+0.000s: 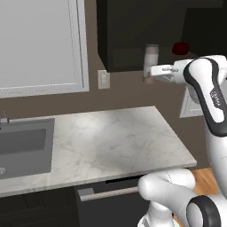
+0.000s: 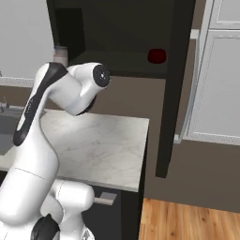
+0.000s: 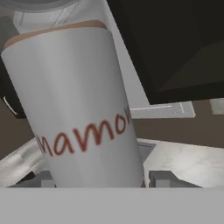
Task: Take the cinnamon bottle from the cabinet and place it on the dining table, next to the plate with the cupcake. Then take the chocolate from the dining counter and place it on the cupcake plate.
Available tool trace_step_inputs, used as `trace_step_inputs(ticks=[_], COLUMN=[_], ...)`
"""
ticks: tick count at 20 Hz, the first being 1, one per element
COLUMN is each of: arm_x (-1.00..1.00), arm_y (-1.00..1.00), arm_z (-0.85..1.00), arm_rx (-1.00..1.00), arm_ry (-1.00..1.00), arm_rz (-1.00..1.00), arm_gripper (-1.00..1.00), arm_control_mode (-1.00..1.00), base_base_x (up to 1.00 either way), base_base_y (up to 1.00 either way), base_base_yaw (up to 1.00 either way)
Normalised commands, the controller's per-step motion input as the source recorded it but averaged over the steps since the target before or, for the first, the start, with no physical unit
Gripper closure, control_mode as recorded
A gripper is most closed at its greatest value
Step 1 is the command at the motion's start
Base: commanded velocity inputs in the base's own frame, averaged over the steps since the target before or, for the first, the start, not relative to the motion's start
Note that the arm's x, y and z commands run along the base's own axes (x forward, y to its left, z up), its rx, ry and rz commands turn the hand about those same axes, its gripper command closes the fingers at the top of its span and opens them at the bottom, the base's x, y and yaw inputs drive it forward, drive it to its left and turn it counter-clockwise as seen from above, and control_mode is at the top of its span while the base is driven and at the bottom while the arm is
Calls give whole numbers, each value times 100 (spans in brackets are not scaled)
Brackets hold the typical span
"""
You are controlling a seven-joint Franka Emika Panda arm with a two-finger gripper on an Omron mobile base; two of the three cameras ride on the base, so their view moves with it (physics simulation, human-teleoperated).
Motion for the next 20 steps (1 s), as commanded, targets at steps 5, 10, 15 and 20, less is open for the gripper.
trace_step_inputs(ticks=[5,10,15,20], arm_x=[-56,-27,0,0], arm_y=[0,0,0,0], arm_z=[-14,-5,0,0], arm_rx=[4,-4,0,0], arm_ry=[-1,0,0,0], arm_rz=[1,7,0,0], arm_gripper=[100,100,100,100], arm_control_mode=[-100,-100,100,100], base_base_x=[0,0,-1,-28], base_base_y=[0,0,0,2], base_base_yaw=[0,0,0,11])
